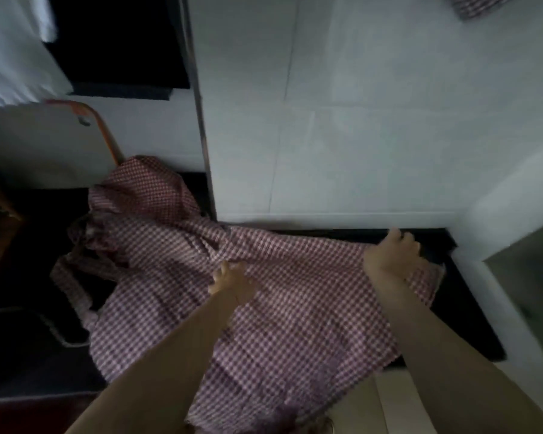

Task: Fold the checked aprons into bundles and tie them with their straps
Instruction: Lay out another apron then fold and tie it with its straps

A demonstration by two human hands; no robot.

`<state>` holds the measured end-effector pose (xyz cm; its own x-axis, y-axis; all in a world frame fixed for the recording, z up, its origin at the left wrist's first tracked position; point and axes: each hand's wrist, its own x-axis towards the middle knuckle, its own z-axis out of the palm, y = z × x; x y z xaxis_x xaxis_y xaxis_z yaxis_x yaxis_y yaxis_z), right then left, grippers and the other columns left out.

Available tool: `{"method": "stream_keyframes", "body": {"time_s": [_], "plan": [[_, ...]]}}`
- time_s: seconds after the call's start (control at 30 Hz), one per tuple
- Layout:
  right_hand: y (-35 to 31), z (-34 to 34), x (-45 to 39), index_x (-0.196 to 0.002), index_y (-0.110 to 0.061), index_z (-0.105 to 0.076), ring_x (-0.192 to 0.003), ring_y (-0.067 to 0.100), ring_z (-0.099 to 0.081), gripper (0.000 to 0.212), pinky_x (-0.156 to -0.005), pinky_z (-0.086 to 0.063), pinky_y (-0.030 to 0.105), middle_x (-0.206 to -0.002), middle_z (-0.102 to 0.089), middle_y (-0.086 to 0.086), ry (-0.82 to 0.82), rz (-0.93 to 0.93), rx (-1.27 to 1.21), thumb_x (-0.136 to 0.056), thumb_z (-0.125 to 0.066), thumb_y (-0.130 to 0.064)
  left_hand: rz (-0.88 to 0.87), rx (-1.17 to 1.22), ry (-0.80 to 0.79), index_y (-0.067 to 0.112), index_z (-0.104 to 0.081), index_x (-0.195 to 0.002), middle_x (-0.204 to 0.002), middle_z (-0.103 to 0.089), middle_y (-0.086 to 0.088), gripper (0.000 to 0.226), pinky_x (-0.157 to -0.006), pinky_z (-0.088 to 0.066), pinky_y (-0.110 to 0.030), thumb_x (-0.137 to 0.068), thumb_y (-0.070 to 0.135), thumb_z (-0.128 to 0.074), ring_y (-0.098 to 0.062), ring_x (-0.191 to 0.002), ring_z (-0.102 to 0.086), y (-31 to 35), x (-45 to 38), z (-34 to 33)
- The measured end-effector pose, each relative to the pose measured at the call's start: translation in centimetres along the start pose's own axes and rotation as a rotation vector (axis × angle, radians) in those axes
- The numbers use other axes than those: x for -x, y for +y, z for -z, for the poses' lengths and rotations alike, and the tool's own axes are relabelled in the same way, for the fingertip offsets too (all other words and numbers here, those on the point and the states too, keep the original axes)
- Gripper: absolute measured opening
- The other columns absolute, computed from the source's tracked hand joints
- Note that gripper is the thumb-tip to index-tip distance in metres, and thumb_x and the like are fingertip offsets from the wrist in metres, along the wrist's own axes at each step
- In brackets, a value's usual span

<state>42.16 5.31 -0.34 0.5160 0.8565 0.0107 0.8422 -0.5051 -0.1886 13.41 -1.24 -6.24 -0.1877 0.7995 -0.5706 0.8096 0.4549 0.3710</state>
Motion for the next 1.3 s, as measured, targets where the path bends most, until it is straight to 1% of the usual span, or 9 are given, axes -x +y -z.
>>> {"method": "stream_keyframes", "body": {"time_s": [0.17, 0.3, 0.47, 0.57, 0.77, 0.93, 1.07, 1.2, 1.3], "plan": [[3.8, -4.3, -1.8, -0.137, -0.024, -0.049, -0.123, 0.021, -0.052, 0.047, -0.105, -0.043, 0.038, -0.141, -0.05, 0.005, -0.511, 0.53, -0.091, -0.092, -0.062, -0.029, 0.003, -0.104, -0.264, 0.039, -0.011, -0.156, -0.165, 0.008, -0.007, 0.082, -0.121, -0.014, -0.055, -0.088, 0.062, -0.052, -0.04, -0.15, 0.004, 5.0, -0.4, -7.7], [7.7, -8.4, -2.6, -0.148, -0.031, -0.037, -0.129, 0.015, -0.047, 0.071, -0.11, -0.036, 0.031, -0.148, -0.043, -0.003, -0.836, 0.6, -0.122, -0.087, -0.067, -0.051, 0.051, -0.239, -0.132, 0.039, -0.01, -0.155, -0.163, 0.019, -0.008, 0.077, -0.116, -0.021, -0.059, -0.092, 0.053, -0.052, -0.046, -0.147, 0.015, 8.6, -0.4, -11.2], [9.7, -10.9, -4.9, -0.151, -0.02, -0.027, -0.127, 0.022, -0.048, 0.079, -0.109, -0.04, 0.041, -0.147, -0.045, 0.005, -0.668, 0.486, -0.162, -0.09, -0.049, -0.067, 0.069, -0.289, 0.01, 0.033, -0.025, -0.151, -0.16, -0.02, -0.011, 0.067, -0.113, -0.028, -0.054, -0.092, 0.056, -0.046, -0.04, -0.144, -0.022, 11.5, -0.8, -13.0], [9.4, -10.6, -6.9, -0.155, -0.015, -0.016, -0.115, 0.027, -0.059, 0.07, -0.098, -0.049, 0.039, -0.136, -0.056, 0.011, -0.682, 0.36, -0.146, -0.101, -0.036, -0.055, 0.107, -0.196, 0.202, 0.018, -0.027, -0.149, -0.144, -0.046, -0.007, 0.067, -0.11, -0.033, -0.047, -0.092, 0.046, -0.046, -0.028, -0.132, -0.04, 12.4, -1.0, -13.6], [10.4, -11.0, -6.8, -0.095, -0.013, -0.055, -0.112, 0.025, -0.047, 0.012, -0.097, -0.042, 0.039, -0.125, -0.049, 0.011, -0.475, 0.53, 0.14, -0.099, -0.052, -0.023, 0.15, -0.099, 0.34, 0.01, -0.029, -0.144, -0.137, -0.046, -0.012, 0.06, -0.105, -0.041, -0.043, -0.09, 0.026, -0.049, -0.027, -0.127, -0.042, 12.8, -0.7, -13.3], [8.9, -8.6, -7.3, -0.087, -0.021, -0.055, -0.101, 0.02, -0.055, 0.014, -0.102, -0.035, 0.039, -0.102, -0.058, -0.001, -0.529, 0.731, 0.128, -0.099, -0.047, -0.026, -0.124, -0.139, 0.438, 0.018, -0.052, -0.13, -0.135, -0.047, -0.003, 0.042, -0.106, -0.036, -0.042, -0.089, 0.01, -0.047, -0.023, -0.126, -0.04, 16.8, -2.5, -10.8], [7.8, -5.3, -8.1, -0.102, -0.023, -0.05, -0.088, 0.018, -0.056, 0.008, -0.103, -0.036, 0.041, -0.097, -0.062, -0.002, -0.702, 0.733, 0.059, -0.101, -0.044, -0.028, -0.39, -0.194, 0.215, 0.029, -0.059, -0.131, -0.138, -0.053, 0.008, 0.039, -0.117, -0.021, -0.041, -0.096, 0.017, -0.046, -0.016, -0.133, -0.04, 22.3, -4.0, -9.2], [8.6, -2.5, -9.7, -0.109, -0.024, -0.048, -0.086, 0.018, -0.051, 0.013, -0.098, -0.036, 0.04, -0.094, -0.058, -0.003, -0.6, 0.726, -0.008, -0.099, -0.052, -0.031, -0.527, -0.268, -0.13, 0.021, -0.071, -0.111, -0.114, -0.068, 0.002, 0.025, -0.103, -0.044, -0.038, -0.097, 0.033, -0.053, -0.017, -0.108, -0.06, 27.6, -3.8, -8.2], [9.7, -1.6, -11.1, -0.111, -0.021, -0.053, -0.096, 0.021, -0.059, 0.019, -0.1, -0.034, 0.042, -0.1, -0.062, -0.001, -0.516, 0.676, 0.044, -0.096, -0.057, -0.032, -0.588, -0.317, -0.076, 0.013, -0.071, -0.095, -0.1, -0.069, -0.003, 0.02, -0.092, -0.048, -0.034, -0.091, 0.033, -0.066, -0.02, -0.096, -0.062, 29.2, -3.3, -7.6]]}}
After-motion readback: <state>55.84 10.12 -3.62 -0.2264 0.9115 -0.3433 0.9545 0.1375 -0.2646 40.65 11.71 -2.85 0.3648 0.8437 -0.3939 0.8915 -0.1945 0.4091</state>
